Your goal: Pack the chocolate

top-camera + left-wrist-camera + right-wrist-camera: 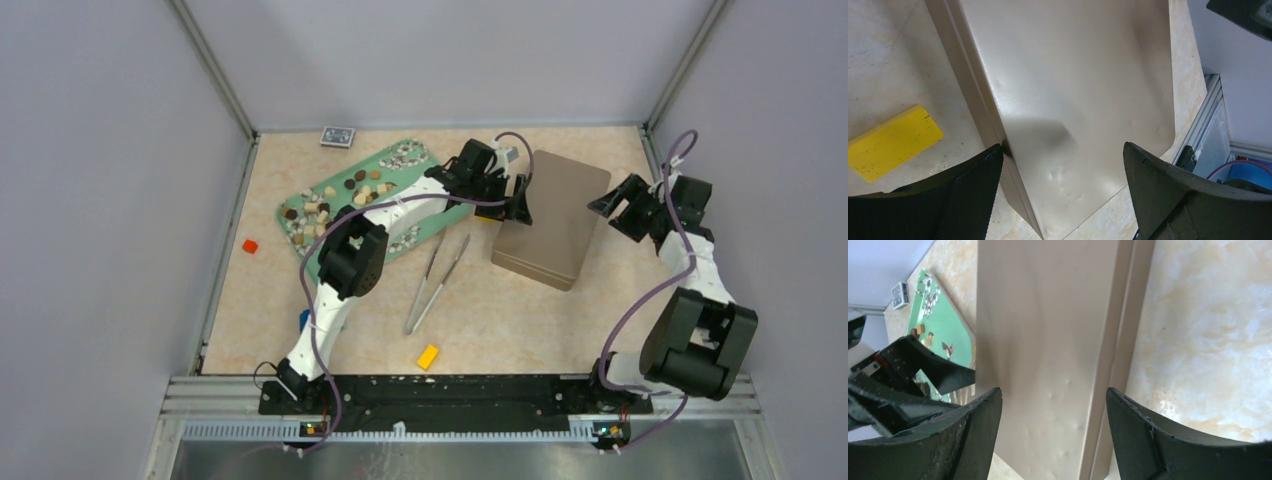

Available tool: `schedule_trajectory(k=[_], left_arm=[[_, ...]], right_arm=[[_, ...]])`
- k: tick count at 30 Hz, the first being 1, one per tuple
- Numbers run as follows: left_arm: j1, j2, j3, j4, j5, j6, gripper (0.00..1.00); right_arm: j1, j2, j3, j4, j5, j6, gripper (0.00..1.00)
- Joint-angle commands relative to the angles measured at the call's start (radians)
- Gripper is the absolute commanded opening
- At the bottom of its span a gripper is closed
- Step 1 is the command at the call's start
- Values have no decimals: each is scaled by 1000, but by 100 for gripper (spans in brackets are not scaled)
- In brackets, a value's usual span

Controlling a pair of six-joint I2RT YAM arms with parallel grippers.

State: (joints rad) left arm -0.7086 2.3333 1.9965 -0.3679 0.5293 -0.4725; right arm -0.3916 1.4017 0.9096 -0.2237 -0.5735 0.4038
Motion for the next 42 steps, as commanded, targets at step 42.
schedule_trajectory(k=[42], left_arm=[[15,-173,-2,-19,-235,65,99]], right_arm=[[280,98,270,-41,333,139,92]])
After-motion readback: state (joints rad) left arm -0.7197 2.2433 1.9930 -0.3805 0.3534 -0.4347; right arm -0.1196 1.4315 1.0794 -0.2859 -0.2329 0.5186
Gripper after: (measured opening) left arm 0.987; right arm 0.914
